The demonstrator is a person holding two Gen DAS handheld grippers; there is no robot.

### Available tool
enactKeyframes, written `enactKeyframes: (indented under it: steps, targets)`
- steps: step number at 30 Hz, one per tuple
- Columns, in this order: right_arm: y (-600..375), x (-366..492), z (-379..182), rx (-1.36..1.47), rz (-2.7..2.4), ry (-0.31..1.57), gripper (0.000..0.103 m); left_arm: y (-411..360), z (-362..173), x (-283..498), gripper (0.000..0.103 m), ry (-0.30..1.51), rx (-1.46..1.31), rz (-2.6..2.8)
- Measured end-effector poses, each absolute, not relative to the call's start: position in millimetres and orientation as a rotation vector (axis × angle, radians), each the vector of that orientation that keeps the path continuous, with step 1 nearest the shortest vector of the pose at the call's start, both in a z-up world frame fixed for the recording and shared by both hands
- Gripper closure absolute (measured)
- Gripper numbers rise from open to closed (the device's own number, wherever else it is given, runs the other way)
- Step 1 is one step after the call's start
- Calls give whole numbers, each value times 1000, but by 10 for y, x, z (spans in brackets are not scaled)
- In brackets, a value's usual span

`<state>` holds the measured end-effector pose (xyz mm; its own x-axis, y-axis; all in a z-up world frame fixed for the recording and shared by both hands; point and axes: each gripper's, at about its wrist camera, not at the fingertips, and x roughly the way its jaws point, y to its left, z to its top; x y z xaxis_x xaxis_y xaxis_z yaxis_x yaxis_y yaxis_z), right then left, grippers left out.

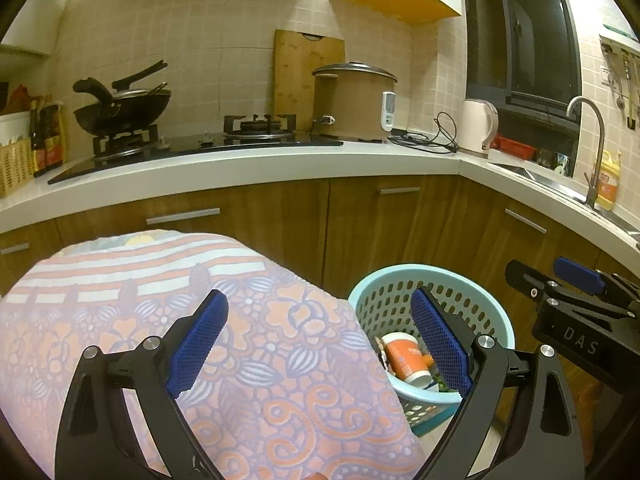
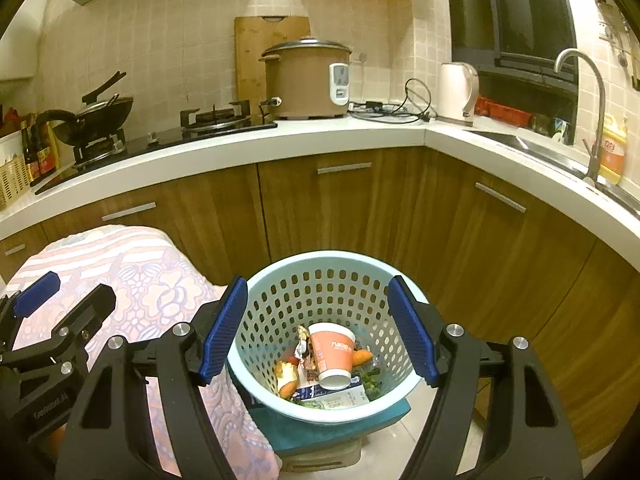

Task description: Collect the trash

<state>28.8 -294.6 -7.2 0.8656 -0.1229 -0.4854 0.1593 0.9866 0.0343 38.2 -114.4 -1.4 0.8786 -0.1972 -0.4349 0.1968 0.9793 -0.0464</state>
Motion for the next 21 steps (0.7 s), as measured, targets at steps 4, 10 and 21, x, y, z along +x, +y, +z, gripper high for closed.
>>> enactKeyframes:
  steps: [4, 10, 21]
  targets:
    - [-2954, 301, -98, 76, -145, 508, 35, -1137, -23, 385, 13, 454, 0, -201]
    - [-2954, 309, -127, 81, -146, 511, 35, -1133, -26, 389, 13, 455, 0, -199]
    - [-2973, 328, -157, 83, -143, 517, 35, -1134, -36, 392, 13, 459, 2, -200]
